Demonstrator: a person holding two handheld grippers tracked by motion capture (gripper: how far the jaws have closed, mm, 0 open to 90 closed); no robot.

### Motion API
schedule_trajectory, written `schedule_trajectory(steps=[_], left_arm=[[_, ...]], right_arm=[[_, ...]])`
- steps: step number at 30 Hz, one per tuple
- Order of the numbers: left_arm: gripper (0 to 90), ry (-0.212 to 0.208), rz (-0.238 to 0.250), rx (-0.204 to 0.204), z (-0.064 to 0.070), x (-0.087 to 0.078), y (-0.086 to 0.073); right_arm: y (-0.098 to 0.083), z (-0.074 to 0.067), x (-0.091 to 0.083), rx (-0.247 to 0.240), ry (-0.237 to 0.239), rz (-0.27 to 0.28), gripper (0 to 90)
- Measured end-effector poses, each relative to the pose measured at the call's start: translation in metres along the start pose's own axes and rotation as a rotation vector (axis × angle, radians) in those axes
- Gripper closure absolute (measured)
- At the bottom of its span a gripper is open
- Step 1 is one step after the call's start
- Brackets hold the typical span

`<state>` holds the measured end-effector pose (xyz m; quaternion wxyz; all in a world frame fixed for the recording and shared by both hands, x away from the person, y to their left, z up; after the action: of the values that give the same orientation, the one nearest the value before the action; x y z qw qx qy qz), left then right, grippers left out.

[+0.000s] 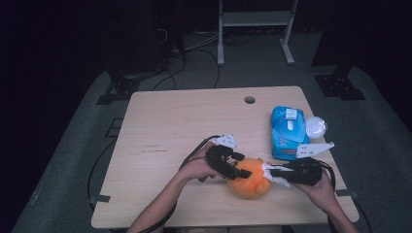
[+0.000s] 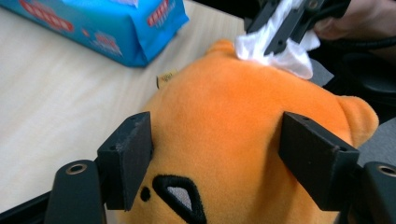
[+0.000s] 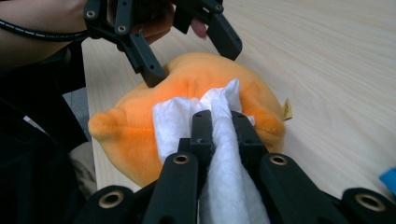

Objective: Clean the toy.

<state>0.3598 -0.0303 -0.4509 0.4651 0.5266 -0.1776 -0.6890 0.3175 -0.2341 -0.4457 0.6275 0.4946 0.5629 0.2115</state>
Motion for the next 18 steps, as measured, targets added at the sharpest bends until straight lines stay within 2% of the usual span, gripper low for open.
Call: schedule_trajectory(steps=[2,6,8,9,15,18], left_arm=[[35.4,0.014,-0.006,0.011,0.002,0.002,0.0],[53.1,0.023,-0.009,-0.03,0.005,0.002,0.0],[58.4,0.049,0.001,-0.018,0.008,0.0,0.001],[60.0,0.056,0.007,-0.009,0.011,-0.001,0.001],[66.1,0.083,0.028,-0.021,0.018,-0.011,0.006],[67.5,0.132,0.028,-0.002,0.019,-0.018,0.009]], right_arm=[[-0.003,0.001,-0.003,0.007,-0.001,0.0,80.2],[-0.007,0.003,-0.009,0.029,-0.005,0.022,79.8],[-0.007,0.003,-0.01,0.034,-0.005,0.036,79.5],[-0.007,0.003,-0.011,0.033,-0.006,0.041,79.4],[-0.003,0.004,-0.013,0.043,-0.005,0.068,79.5],[0.0,0.005,-0.015,0.046,-0.011,0.078,79.8]])
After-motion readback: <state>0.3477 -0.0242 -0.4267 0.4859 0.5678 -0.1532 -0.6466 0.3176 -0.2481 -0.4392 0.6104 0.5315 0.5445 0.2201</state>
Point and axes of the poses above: each handheld gripper's, and its own axes: x roughly forward along the jaws, y roughly out of its top, z roughly to its right, the point moved 5 cm from there along x, roughly forward along the jaws, and after that the axes turned 10 degrees about -x, right-handed, at the moved point
